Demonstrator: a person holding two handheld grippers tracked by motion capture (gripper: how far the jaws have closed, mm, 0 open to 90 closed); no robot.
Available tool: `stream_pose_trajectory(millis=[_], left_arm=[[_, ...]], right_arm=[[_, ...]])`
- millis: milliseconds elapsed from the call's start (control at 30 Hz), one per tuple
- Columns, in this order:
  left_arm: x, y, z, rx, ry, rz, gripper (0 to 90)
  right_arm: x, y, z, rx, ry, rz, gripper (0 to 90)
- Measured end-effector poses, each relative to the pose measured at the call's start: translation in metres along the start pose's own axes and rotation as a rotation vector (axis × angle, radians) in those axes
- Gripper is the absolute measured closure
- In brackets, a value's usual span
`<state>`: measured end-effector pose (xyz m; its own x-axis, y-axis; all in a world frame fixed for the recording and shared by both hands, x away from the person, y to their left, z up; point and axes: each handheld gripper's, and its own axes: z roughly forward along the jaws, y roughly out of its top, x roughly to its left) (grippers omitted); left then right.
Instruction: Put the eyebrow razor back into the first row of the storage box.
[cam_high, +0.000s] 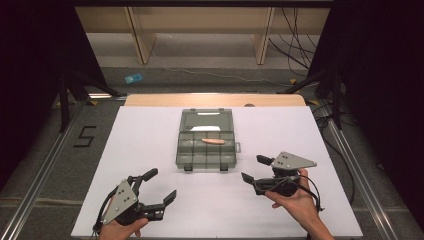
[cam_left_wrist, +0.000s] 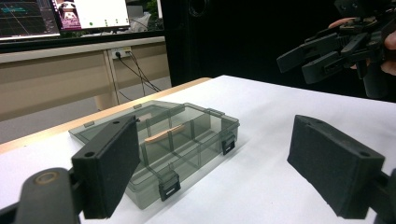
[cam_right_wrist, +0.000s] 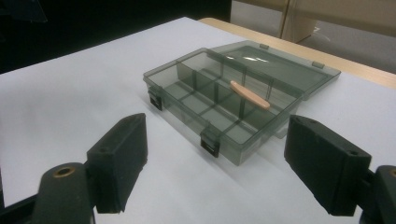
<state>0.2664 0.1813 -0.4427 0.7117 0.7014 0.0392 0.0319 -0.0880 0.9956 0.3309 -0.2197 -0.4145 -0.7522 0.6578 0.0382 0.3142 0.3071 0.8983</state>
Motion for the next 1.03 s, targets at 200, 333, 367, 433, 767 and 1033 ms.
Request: stream_pose_trajectory(millis=[200, 333, 367, 433, 767, 1033], left_arm=[[0.000, 0.000, 0.000, -0.001, 0.000, 0.000, 15.9], [0.000, 0.000, 0.000, -0.001, 0.000, 0.001, 15.9], [0.000, 0.000, 0.000, 0.000, -0.001, 0.001, 15.9], [0.000, 0.000, 0.000, 0.001, 0.000, 0.000, 15.9], [0.000, 0.000, 0.000, 0.000, -0.001, 0.002, 15.9], [0.000, 0.000, 0.000, -0.001, 0.000, 0.000, 15.9]], right_arm=[[0.000, -0.004, -0.004, -0.008, -0.004, 0.012, 22.6], [-0.001, -0.006, -0.006, -0.025, -0.006, 0.015, 22.5], [-0.001, -0.006, -0.007, -0.017, -0.011, 0.017, 22.5], [0.000, -0.007, -0.007, -0.029, -0.009, 0.023, 22.5], [0.000, -0.008, -0.011, -0.036, -0.003, 0.024, 21.2], [0.001, -0.008, -0.010, -0.038, -0.009, 0.025, 18.8]])
